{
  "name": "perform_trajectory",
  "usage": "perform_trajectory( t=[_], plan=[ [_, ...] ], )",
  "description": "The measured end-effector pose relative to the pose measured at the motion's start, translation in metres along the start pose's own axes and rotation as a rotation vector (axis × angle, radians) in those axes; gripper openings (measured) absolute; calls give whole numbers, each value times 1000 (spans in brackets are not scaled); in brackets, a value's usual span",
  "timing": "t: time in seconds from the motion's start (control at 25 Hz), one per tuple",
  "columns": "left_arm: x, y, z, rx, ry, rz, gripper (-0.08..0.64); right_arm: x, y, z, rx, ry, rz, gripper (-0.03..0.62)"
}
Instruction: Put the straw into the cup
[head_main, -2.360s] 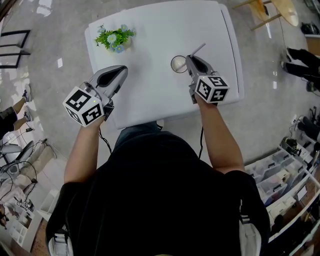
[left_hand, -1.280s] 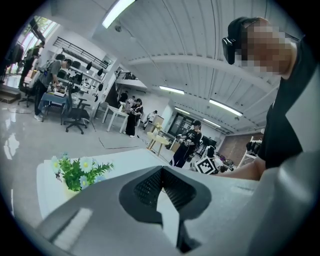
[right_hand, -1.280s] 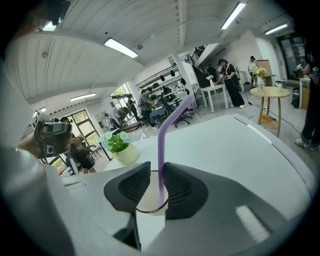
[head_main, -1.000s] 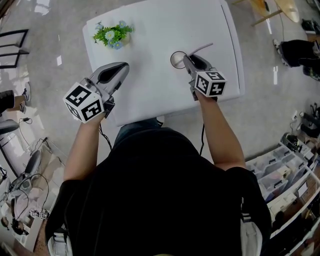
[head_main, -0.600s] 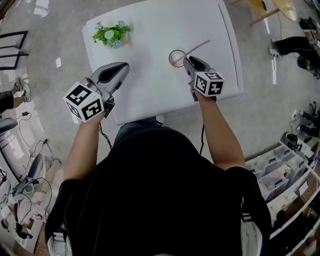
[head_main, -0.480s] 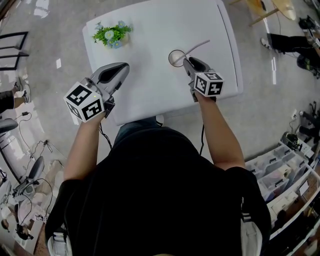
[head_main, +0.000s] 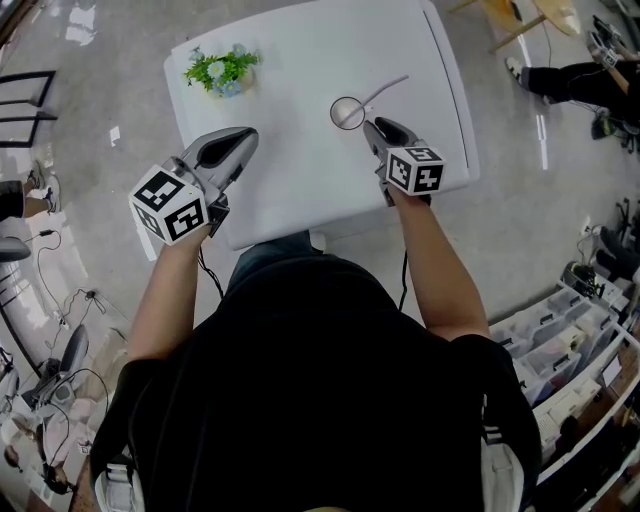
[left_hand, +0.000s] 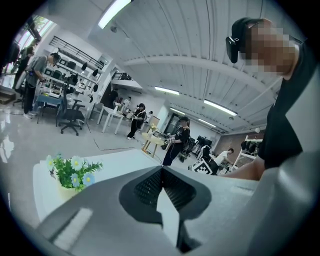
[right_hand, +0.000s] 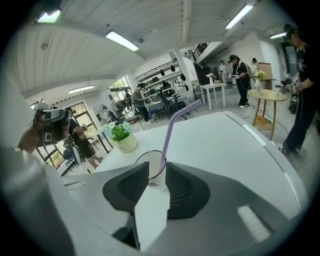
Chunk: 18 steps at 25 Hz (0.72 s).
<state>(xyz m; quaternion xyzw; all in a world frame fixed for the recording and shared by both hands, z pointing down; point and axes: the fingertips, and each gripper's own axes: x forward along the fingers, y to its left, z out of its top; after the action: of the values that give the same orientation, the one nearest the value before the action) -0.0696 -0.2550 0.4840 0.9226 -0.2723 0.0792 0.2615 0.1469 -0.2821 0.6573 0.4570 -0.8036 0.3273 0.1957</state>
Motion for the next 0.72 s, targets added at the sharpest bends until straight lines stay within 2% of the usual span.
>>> perform_trajectory(
  t=[0.72],
  plan=[
    [-23, -57, 5, 65, -29, -32, 0, -71, 20, 5, -47, -68, -23, 132]
  ],
)
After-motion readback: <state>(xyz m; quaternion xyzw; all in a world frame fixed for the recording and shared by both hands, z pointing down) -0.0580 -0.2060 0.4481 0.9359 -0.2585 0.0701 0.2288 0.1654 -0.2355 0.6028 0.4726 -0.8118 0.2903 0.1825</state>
